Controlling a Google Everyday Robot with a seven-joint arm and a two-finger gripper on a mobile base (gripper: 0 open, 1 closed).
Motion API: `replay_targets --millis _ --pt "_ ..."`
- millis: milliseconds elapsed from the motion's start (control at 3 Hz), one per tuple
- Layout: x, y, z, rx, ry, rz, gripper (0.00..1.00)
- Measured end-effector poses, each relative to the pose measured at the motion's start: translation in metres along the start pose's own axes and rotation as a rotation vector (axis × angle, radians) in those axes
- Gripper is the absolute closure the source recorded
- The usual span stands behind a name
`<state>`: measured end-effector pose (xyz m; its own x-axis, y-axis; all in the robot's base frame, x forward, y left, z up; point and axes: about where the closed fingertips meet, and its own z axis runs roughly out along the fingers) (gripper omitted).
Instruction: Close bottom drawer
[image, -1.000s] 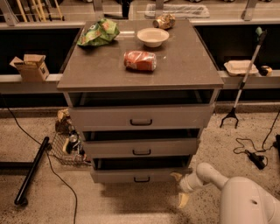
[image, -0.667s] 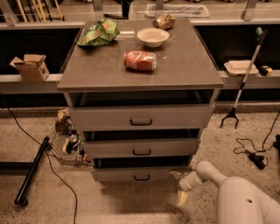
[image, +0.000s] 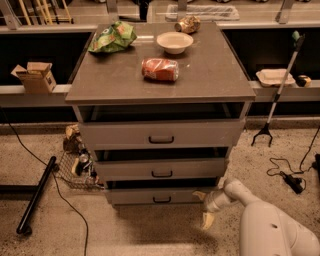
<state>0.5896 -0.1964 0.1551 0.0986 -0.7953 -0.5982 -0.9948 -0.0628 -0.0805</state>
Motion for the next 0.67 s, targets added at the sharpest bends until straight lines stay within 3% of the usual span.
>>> replay_targets --millis 667 --pt "-0.0003 -0.0062 -0.0027 -0.027 -0.036 -0.012 0.00"
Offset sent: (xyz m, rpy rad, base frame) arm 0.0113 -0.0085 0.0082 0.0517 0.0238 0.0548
